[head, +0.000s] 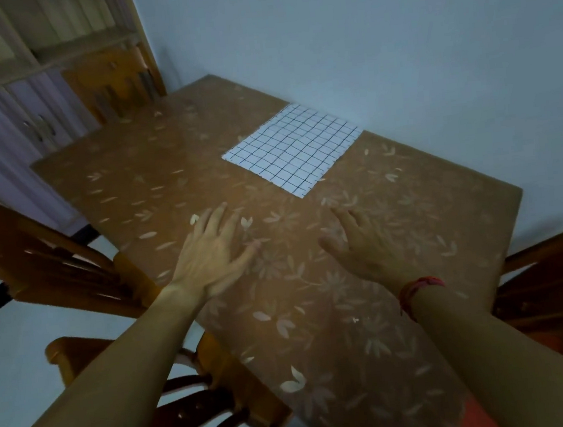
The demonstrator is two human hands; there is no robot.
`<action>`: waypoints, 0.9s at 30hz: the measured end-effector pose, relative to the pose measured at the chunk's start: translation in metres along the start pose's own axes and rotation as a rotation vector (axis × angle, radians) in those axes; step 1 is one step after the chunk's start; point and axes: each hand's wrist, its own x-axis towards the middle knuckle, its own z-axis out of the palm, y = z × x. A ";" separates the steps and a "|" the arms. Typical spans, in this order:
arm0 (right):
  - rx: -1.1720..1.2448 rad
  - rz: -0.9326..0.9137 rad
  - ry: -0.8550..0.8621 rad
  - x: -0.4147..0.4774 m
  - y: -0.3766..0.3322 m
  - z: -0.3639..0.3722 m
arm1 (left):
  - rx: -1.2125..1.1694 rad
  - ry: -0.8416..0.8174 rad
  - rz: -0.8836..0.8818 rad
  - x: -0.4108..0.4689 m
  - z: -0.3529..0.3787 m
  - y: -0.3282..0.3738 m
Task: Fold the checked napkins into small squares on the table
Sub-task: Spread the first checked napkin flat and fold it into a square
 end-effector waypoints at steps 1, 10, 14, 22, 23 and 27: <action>-0.002 0.002 -0.005 0.005 0.000 0.001 | -0.002 -0.008 0.000 0.005 0.000 -0.002; -0.029 0.027 0.042 0.027 -0.015 -0.003 | -0.004 -0.032 0.047 0.047 0.004 -0.017; -0.033 0.052 0.036 0.045 -0.017 -0.003 | -0.033 -0.028 0.076 0.071 0.009 -0.021; -0.025 0.079 0.028 0.118 0.004 0.025 | -0.066 -0.053 0.087 0.143 0.055 -0.029; -0.030 0.079 0.027 0.129 0.008 0.031 | -0.063 -0.065 0.082 0.153 0.066 -0.031; -0.102 0.055 0.036 0.171 0.030 0.060 | -0.054 -0.105 0.058 0.193 0.113 -0.037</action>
